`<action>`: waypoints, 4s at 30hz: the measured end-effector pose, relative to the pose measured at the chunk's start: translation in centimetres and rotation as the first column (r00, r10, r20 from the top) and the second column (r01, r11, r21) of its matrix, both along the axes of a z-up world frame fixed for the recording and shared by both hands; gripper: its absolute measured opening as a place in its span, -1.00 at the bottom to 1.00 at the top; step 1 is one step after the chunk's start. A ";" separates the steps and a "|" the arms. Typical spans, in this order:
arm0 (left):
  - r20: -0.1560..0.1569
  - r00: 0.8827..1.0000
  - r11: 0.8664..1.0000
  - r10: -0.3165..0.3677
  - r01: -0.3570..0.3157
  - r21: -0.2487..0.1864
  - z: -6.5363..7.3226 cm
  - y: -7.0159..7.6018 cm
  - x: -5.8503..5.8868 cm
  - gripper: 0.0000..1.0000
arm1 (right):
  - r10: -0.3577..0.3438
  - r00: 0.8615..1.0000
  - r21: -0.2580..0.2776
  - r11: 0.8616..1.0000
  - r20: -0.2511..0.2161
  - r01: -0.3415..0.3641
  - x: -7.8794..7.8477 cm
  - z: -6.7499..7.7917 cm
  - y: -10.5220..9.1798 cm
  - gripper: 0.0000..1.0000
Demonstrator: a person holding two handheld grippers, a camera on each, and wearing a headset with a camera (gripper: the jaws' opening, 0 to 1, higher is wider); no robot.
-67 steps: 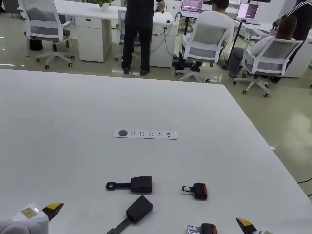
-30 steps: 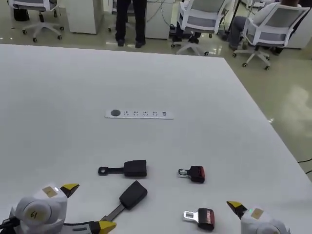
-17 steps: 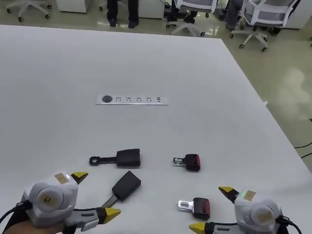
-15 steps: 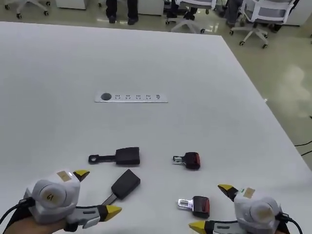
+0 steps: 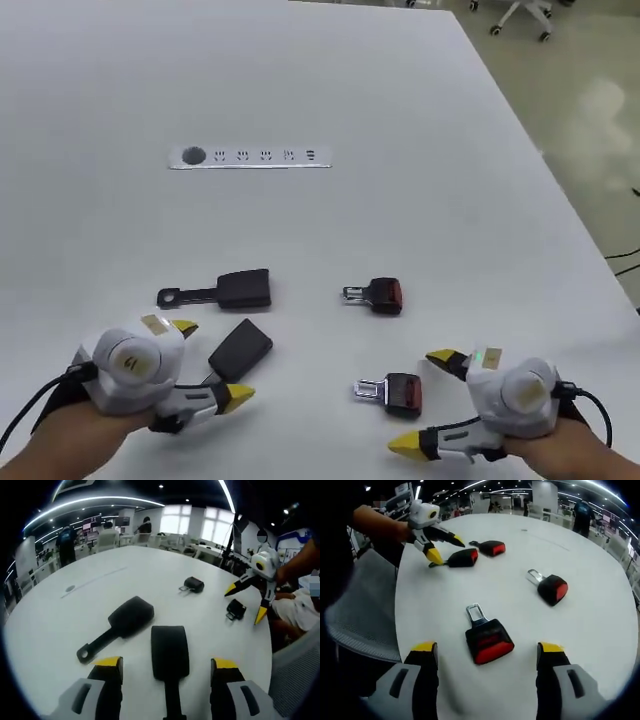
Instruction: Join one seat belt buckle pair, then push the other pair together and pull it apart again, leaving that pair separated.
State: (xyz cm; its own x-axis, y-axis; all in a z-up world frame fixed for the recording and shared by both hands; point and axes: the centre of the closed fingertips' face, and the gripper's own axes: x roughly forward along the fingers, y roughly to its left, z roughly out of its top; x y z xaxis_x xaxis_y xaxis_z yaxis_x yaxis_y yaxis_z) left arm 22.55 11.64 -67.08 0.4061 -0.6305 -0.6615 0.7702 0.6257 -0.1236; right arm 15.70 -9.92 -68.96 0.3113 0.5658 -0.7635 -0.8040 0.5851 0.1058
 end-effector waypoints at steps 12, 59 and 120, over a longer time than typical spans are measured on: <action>0.007 0.995 0.995 -0.097 0.096 0.040 -1.5 0.0 0.1 0.12 | 0.120 0.993 0.003 0.993 -0.011 -0.120 0.6 -0.1 -0.3 0.44; -0.041 0.708 0.691 -0.705 0.699 0.183 -2.3 -2.5 -2.4 -0.33 | 0.342 0.940 0.032 0.939 0.005 -0.342 4.5 -0.1 9.9 -0.36; -0.009 0.714 0.709 -0.700 0.697 0.109 -1.7 -2.3 -2.4 -0.32 | 0.429 0.899 0.039 0.900 0.094 -0.433 4.1 -0.3 13.5 -0.37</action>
State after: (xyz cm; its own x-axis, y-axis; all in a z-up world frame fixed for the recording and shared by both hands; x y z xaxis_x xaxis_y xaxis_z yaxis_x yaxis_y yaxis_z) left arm 20.10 9.38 -68.75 -0.1035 -0.6759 -0.7297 0.9944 -0.0853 -0.0620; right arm 19.84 3.63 -69.25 0.0865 0.7005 -0.7084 -0.9833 0.1743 0.0523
